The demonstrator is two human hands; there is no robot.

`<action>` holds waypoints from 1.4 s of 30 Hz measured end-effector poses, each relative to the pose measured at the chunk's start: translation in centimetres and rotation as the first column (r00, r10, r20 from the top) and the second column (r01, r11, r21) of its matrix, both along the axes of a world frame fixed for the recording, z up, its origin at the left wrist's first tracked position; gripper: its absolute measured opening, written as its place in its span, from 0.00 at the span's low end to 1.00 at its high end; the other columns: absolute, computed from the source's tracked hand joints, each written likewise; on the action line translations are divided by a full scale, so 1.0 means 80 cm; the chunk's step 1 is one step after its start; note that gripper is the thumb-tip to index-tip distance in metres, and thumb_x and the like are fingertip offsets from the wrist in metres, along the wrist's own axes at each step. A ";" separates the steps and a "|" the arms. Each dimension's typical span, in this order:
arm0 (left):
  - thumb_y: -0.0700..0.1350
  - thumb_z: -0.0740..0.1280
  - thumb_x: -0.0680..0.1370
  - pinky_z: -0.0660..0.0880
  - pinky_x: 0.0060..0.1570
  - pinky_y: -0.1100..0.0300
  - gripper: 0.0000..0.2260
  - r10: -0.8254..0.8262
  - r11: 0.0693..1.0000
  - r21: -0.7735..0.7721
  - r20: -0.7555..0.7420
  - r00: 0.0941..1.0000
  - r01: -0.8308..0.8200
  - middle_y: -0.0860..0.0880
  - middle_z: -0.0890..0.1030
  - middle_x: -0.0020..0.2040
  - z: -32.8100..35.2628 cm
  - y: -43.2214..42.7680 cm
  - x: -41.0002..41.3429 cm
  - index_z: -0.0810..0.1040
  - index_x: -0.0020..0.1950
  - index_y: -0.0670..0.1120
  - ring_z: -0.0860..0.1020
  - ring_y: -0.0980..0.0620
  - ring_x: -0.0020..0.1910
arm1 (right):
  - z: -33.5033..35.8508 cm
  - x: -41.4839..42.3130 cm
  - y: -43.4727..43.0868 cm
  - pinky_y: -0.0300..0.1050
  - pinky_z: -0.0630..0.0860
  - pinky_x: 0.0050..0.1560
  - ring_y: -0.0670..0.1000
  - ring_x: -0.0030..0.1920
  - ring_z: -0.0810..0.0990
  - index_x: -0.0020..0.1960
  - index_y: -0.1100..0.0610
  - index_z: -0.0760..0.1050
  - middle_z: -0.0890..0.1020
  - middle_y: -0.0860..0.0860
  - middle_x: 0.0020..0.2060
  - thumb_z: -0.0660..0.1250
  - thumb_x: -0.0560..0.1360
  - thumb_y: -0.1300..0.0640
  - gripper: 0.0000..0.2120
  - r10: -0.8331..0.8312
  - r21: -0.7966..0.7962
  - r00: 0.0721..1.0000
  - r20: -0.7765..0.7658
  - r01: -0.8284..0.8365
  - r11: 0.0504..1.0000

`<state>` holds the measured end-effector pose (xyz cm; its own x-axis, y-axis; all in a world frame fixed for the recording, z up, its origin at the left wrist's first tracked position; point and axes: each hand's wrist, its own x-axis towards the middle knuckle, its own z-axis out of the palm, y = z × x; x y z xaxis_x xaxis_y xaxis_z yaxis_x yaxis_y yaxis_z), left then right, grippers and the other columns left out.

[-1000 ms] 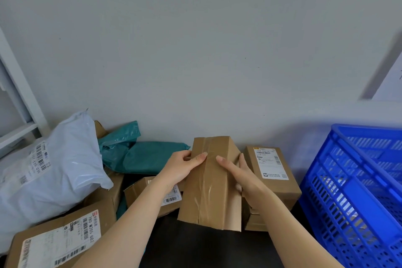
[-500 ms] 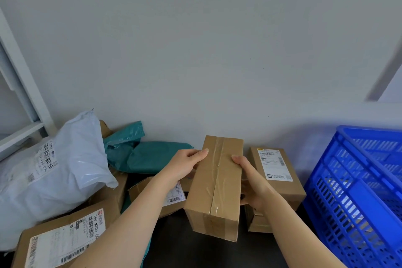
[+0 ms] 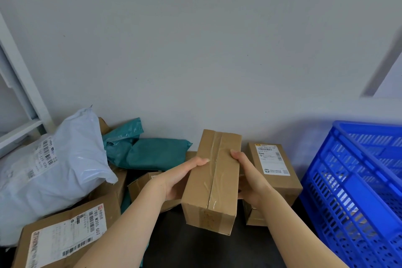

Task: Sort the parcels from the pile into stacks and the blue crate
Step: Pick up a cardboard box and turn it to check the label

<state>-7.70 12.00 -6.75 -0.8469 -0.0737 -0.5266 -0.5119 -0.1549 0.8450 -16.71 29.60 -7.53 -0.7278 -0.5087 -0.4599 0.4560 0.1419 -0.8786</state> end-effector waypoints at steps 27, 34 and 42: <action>0.68 0.78 0.55 0.65 0.68 0.36 0.51 0.007 0.993 0.120 -0.169 0.986 0.014 0.46 0.68 0.73 -0.017 -0.009 -0.015 0.62 0.74 0.57 0.67 0.42 0.71 | -0.009 -0.004 0.000 0.62 0.64 0.70 0.57 0.69 0.69 0.73 0.44 0.65 0.71 0.51 0.69 0.63 0.65 0.28 0.40 -0.020 -0.128 0.997 -0.075 0.011 0.992; 0.59 0.70 0.72 0.69 0.65 0.39 0.28 0.181 0.982 0.074 -0.096 0.979 -0.175 0.45 0.78 0.60 -0.018 0.001 -0.022 0.71 0.67 0.48 0.76 0.45 0.60 | -0.001 -0.004 -0.011 0.62 0.67 0.68 0.54 0.66 0.71 0.72 0.41 0.64 0.73 0.48 0.66 0.59 0.80 0.42 0.21 -0.032 -0.048 0.989 -0.145 0.026 0.999; 0.53 0.73 0.72 0.70 0.64 0.37 0.26 0.115 0.993 -0.009 -0.120 0.986 -0.117 0.46 0.76 0.62 -0.014 0.004 -0.023 0.71 0.67 0.52 0.74 0.43 0.62 | -0.013 -0.005 -0.011 0.58 0.72 0.65 0.55 0.60 0.77 0.70 0.52 0.67 0.78 0.53 0.61 0.65 0.77 0.43 0.25 -0.117 -0.050 0.993 0.011 0.118 0.992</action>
